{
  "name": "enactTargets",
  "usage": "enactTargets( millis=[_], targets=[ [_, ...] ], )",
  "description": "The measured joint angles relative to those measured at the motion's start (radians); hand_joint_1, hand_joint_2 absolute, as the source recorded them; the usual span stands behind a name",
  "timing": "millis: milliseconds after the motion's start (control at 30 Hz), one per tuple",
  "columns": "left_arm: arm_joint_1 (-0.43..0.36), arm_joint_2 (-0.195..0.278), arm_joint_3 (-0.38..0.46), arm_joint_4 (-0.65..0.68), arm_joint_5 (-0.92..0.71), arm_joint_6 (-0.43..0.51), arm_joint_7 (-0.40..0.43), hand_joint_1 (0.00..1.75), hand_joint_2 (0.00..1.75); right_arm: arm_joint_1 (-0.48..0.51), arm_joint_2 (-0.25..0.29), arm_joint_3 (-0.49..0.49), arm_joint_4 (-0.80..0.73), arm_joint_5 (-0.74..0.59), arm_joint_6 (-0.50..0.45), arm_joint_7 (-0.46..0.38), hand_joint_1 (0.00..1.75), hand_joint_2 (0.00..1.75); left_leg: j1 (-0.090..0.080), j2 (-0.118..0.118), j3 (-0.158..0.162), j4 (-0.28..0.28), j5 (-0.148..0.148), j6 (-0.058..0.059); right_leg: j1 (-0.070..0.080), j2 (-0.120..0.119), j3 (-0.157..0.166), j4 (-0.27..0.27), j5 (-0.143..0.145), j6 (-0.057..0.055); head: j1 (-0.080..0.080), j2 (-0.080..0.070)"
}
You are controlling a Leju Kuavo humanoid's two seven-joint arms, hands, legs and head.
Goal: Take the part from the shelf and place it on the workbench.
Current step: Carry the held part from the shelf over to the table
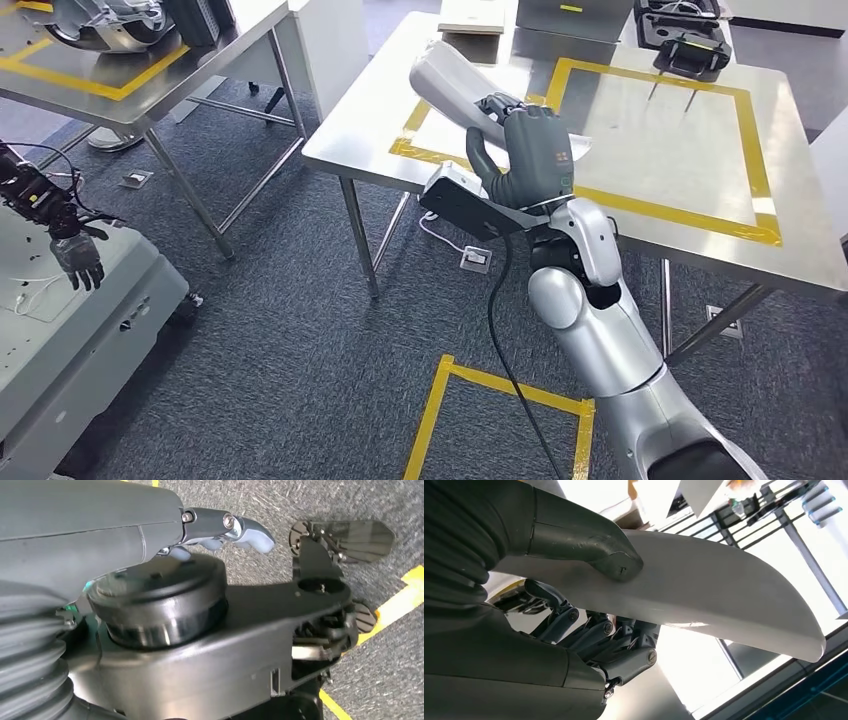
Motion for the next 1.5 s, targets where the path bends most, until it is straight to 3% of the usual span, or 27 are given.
enactTargets(
  millis=[33,100,167,200,233,267,333,400,467,533,600,667,700,733,833,900,1000,1200,1500],
  targets=[
    [-0.001,0.0,0.0,0.0,0.0,0.0,0.001,0.0,1.75,0.001,-0.002,-0.003,-0.005,0.0,0.0,0.0,1.75,1.75,0.002,-0.024,-0.01,0.023,-0.017,-0.005,-0.004,0.009,0.0,-0.004,0.004,-0.006,0.0,0.0],
    [-0.001,0.001,0.0,0.0,0.0,0.0,0.002,0.0,1.75,0.004,-0.004,-0.006,-0.013,0.0,0.0,0.0,1.75,1.75,0.005,-0.08,-0.057,0.133,-0.078,-0.014,-0.009,0.03,-0.001,-0.007,0.009,-0.014,0.0,0.0],
    [0.001,0.001,0.0,0.0,0.0,0.0,0.005,0.0,1.75,0.012,-0.007,-0.007,-0.016,0.0,0.0,0.0,1.75,1.75,0.007,-0.095,-0.113,0.255,-0.125,-0.019,-0.01,0.056,-0.004,-0.006,0.01,-0.015,-0.001,0.0],
    [0.001,0.001,0.0,0.0,0.0,0.0,0.008,0.0,1.75,0.017,-0.009,-0.007,-0.016,0.0,0.0,0.0,1.75,1.75,0.007,-0.097,-0.122,0.272,-0.12,-0.02,-0.01,0.069,-0.005,-0.006,0.011,-0.014,-0.001,0.0],
    [0.001,0.001,0.0,0.0,0.0,0.0,0.012,0.0,1.75,0.02,-0.012,-0.008,-0.017,0.0,0.0,0.001,1.75,1.75,0.008,-0.099,-0.111,0.25,-0.096,-0.019,-0.011,0.083,-0.005,-0.005,0.012,-0.012,-0.001,0.0],
    [0.0,0.002,0.0,0.0,0.0,0.0,0.014,0.0,1.75,0.022,-0.014,-0.009,-0.019,0.0,0.0,0.001,1.75,1.75,0.01,-0.106,-0.085,0.194,-0.061,-0.018,-0.012,0.096,-0.005,-0.003,0.014,-0.01,-0.001,0.0],
    [-0.001,0.002,0.0,0.0,0.0,0.0,0.017,0.0,1.75,0.023,-0.018,-0.013,-0.027,0.0,-0.001,0.001,1.75,1.75,0.016,-0.151,-0.021,0.059,-0.008,-0.015,-0.013,0.121,-0.009,0.001,0.016,-0.001,0.0,0.0],
    [-0.002,0.002,0.0,0.0,0.0,0.0,0.019,0.0,1.75,0.024,-0.021,-0.016,-0.035,0.0,-0.001,0.002,1.75,1.75,0.016,-0.182,0.007,-0.003,0.002,-0.009,-0.015,0.144,-0.018,0.001,0.022,0.015,0.0,0.0],
    [-0.005,0.001,0.0,0.0,0.0,0.0,0.024,0.0,1.75,0.029,-0.026,-0.02,-0.041,0.0,-0.001,0.004,1.75,1.75,0.014,-0.165,0.009,-0.008,0.006,0.003,-0.018,0.164,-0.026,-0.005,0.032,0.033,0.0,0.0],
    [-0.007,0.0,0.0,0.0,0.0,0.0,0.029,0.0,1.75,0.034,-0.033,-0.026,-0.047,0.0,-0.002,0.004,1.75,1.75,0.015,-0.138,0.01,-0.016,0.014,0.02,-0.015,0.125,-0.042,0.02,0.016,0.043,0.002,0.0],
    [-0.007,0.0,0.0,0.0,0.0,0.0,0.03,0.0,1.75,0.036,-0.036,-0.028,-0.051,0.001,-0.004,0.006,1.75,1.75,0.013,-0.111,0.008,-0.02,0.018,0.03,-0.01,0.059,-0.091,0.126,-0.045,0.047,0.006,0.0],
    [-0.005,0.0,0.0,0.001,0.0,0.0,0.032,0.0,1.75,0.041,-0.036,-0.028,-0.052,0.007,-0.012,0.01,1.75,1.75,0.009,-0.085,0.006,-0.018,0.017,0.033,-0.01,0.037,-0.15,0.258,-0.102,0.049,0.006,0.0],
    [-0.004,0.0,0.0,0.001,0.0,0.0,0.033,0.0,1.75,0.045,-0.036,-0.029,-0.052,0.011,-0.019,0.011,1.75,1.75,0.007,-0.075,0.004,-0.017,0.017,0.033,-0.01,0.035,-0.16,0.288,-0.109,0.049,0.006,0.0],
    [-0.004,0.0,0.0,0.001,0.0,0.0,0.033,0.0,1.75,0.048,-0.036,-0.03,-0.053,0.014,-0.026,0.009,1.75,1.75,0.007,-0.066,0.004,-0.016,0.016,0.033,-0.01,0.034,-0.149,0.276,-0.096,0.047,0.007,0.0],
    [-0.01,-0.001,0.0,0.001,0.0,0.0,0.033,0.0,1.75,0.05,-0.037,-0.036,-0.063,0.019,-0.043,0.001,1.75,1.75,0.004,-0.047,0.003,-0.01,0.012,0.027,-0.005,0.024,-0.029,0.075,-0.022,0.034,0.006,0.0],
    [-0.014,-0.001,0.0,0.001,0.0,0.0,0.034,0.0,1.75,0.05,-0.037,-0.043,-0.068,0.022,-0.048,0.002,1.75,1.75,-0.001,-0.044,0.002,-0.007,0.009,0.023,0.0,0.017,0.01,0.004,-0.008,0.023,0.006,0.0],
    [-0.015,0.0,0.0,0.001,-0.004,0.0,0.037,0.0,1.75,0.052,-0.038,-0.052,-0.068,0.028,-0.052,0.002,1.75,1.75,-0.004,-0.046,0.002,-0.01,0.011,0.027,0.0,0.018,0.01,-0.001,-0.004,0.019,0.006,0.0],
    [-0.015,0.0,-0.002,0.001,-0.01,0.0,0.044,0.0,1.75,0.061,-0.042,-0.057,-0.068,0.037,-0.062,-0.003,1.75,1.75,-0.004,-0.047,0.007,-0.022,0.019,0.015,0.001,0.017,0.009,0.0,-0.005,0.009,0.006,0.0],
    [-0.015,-0.001,-0.01,0.001,-0.025,0.0,0.046,0.0,1.75,0.071,-0.042,-0.057,-0.068,0.042,-0.07,-0.003,1.75,1.75,-0.003,-0.048,0.005,-0.023,0.021,0.007,0.002,0.017,0.008,0.0,-0.004,0.007,0.006,0.0]
  ],
)
